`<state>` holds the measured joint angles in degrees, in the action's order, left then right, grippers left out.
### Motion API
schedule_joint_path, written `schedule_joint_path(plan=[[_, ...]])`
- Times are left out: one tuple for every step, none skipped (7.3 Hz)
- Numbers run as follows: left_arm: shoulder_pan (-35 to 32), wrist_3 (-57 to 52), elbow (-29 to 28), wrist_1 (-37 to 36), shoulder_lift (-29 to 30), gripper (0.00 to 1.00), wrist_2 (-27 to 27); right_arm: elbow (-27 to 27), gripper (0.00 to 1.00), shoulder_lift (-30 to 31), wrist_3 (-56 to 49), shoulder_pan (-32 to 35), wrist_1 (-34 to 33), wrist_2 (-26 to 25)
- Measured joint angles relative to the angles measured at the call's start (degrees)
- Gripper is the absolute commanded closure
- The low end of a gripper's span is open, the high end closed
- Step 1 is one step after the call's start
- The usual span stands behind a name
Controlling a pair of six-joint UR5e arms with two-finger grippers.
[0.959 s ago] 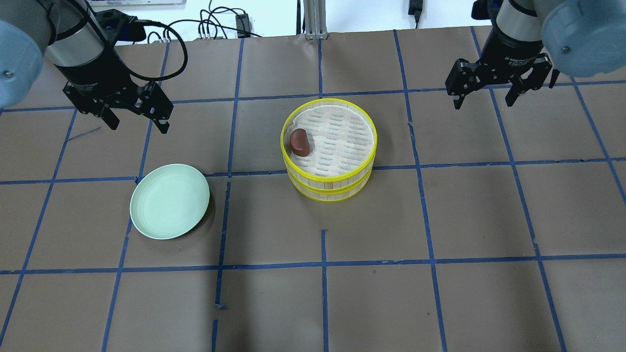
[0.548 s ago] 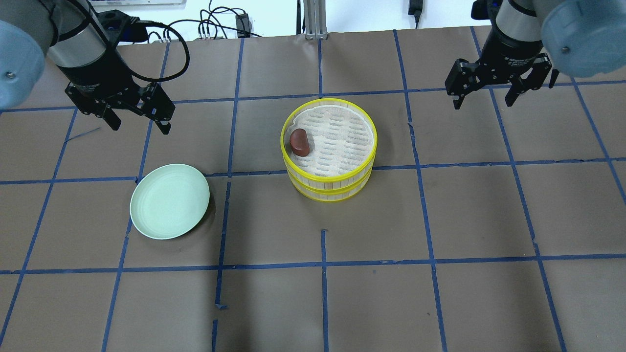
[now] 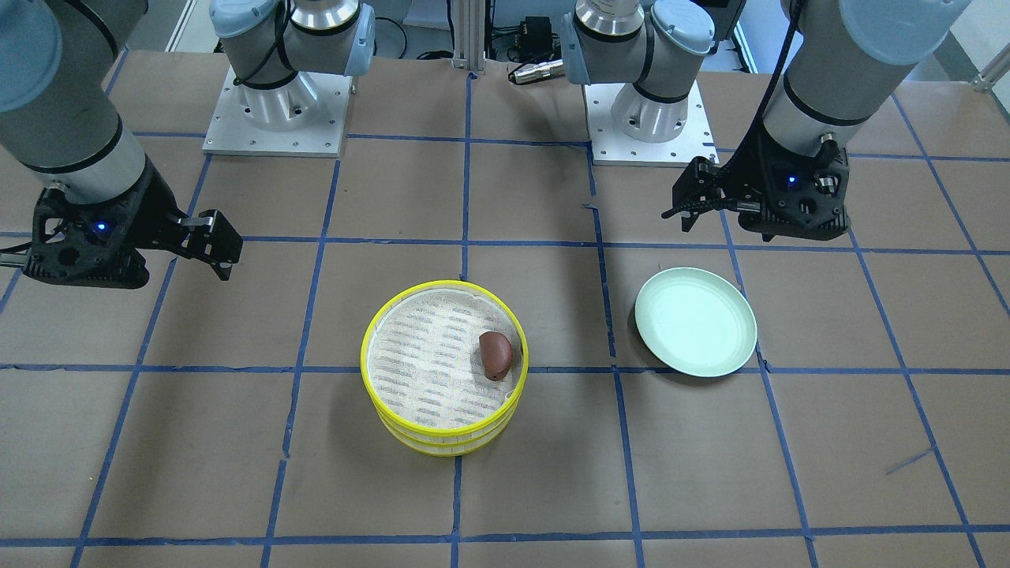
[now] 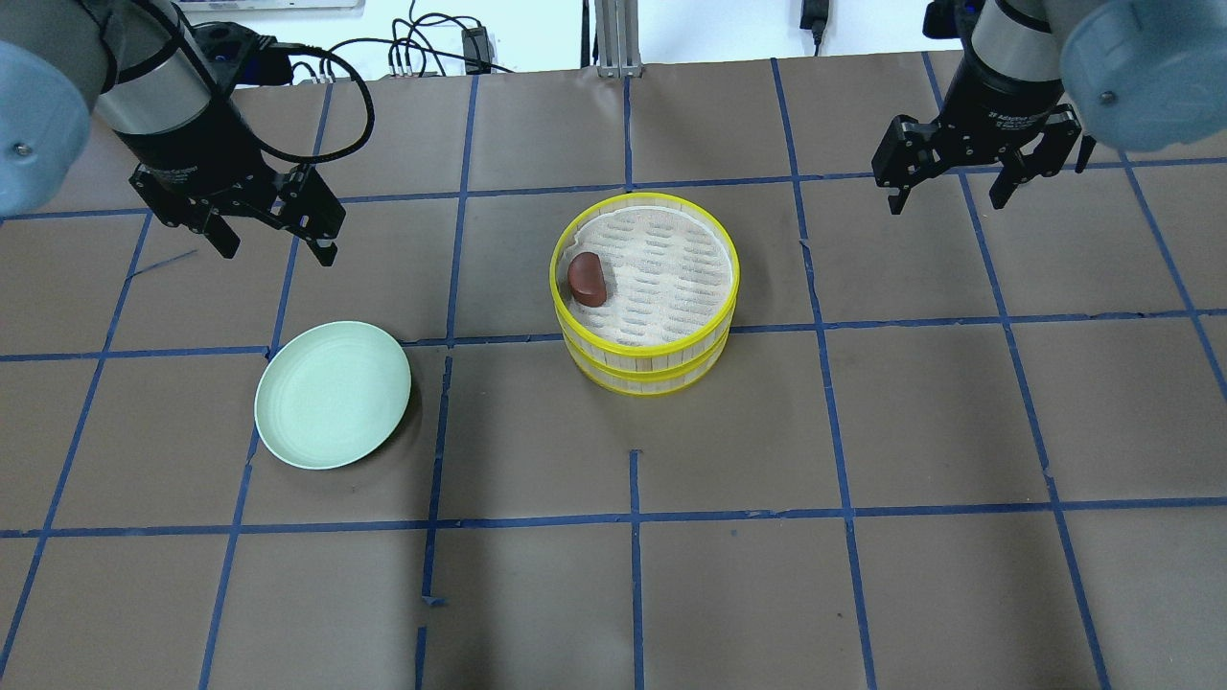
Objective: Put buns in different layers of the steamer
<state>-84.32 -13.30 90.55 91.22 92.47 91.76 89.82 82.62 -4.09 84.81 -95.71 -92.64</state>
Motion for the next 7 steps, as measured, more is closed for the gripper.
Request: schedule_joint_path(plan=[[-0.06,0.04,0.05,0.01,-0.03,0.00,-0.48,0.00,0.00,0.02,0.08,0.03,0.00,0.02],[-0.10,0.08,0.09,0.03,-0.06,0.00,-0.97,0.00,0.00,0.03,0.23,0.09,0.00,0.06],[-0.12,0.11,0.12,0.05,-0.08,0.00,-1.19,0.00,0.00,0.02,0.30,0.11,0.10,0.04],[-0.16,0.11,0.12,0.03,-0.09,0.00,-1.32,-0.01,0.00,0.01,0.33,0.14,0.27,-0.01],[-0.18,0.08,0.13,0.02,-0.15,0.00,-1.40,-0.05,0.00,0.00,0.35,0.18,0.32,-0.03],[-0.17,0.01,0.28,0.02,-0.23,0.00,-1.41,-0.05,0.00,0.00,0.35,0.20,0.34,-0.06],[-0.13,-0.05,0.32,-0.15,-0.33,0.00,-1.37,-0.03,0.00,0.00,0.36,0.23,0.34,-0.06]])
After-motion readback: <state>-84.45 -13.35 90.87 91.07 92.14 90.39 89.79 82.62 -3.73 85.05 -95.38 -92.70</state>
